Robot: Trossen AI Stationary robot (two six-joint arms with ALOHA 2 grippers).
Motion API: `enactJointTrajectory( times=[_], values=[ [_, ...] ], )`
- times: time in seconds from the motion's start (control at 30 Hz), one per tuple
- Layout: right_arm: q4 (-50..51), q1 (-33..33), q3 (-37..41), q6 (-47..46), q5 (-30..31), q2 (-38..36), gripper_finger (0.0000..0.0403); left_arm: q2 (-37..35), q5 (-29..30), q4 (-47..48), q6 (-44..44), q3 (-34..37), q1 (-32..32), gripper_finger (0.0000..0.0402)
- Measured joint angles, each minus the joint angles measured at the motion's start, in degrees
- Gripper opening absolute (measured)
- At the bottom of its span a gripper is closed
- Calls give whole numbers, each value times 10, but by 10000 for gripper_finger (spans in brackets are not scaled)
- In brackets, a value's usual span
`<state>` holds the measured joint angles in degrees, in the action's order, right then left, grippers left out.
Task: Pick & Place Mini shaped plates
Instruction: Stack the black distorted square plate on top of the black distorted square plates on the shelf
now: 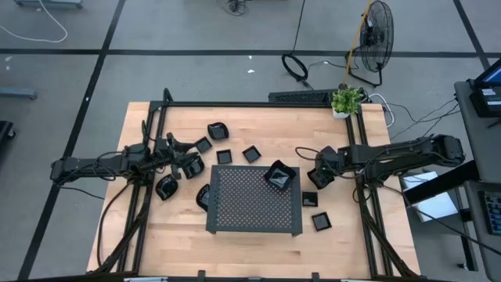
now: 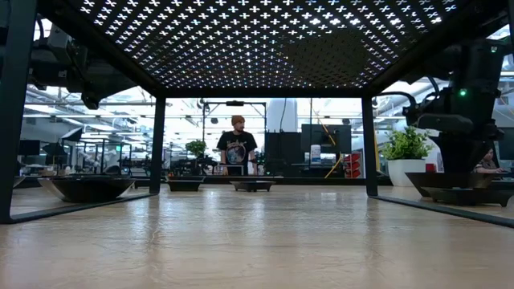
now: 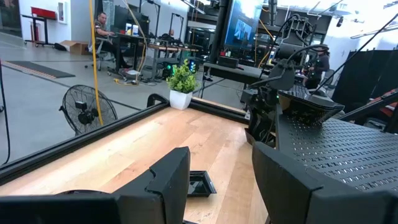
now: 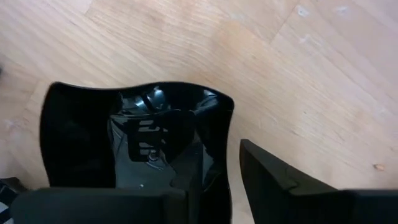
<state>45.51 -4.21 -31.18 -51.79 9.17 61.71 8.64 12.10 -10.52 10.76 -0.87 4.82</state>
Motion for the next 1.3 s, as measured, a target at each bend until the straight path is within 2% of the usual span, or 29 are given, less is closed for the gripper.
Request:
enactJointTrajectory(
  times=[0.2, 0.43, 0.67, 0.87, 0.97, 1.3],
  values=[
    [3, 0, 0, 0, 0, 0, 73, 0, 0, 0, 0, 0, 0, 177],
    [-7, 0, 0, 15, 20, 0, 10, 0, 0, 0, 0, 0, 0, 177],
    [-79, 0, 0, 54, 125, -1, 3, 0, 0, 0, 0, 0, 0, 177],
    [-212, 0, 0, 137, 288, -1, 1, 0, 0, 0, 0, 0, 0, 177],
    [-308, 0, 0, 205, 342, -1, 0, 0, 0, 0, 0, 0, 0, 177],
    [-635, 0, 0, 421, 358, -1, 0, 0, 0, 0, 0, 0, 0, 177]
  ],
)
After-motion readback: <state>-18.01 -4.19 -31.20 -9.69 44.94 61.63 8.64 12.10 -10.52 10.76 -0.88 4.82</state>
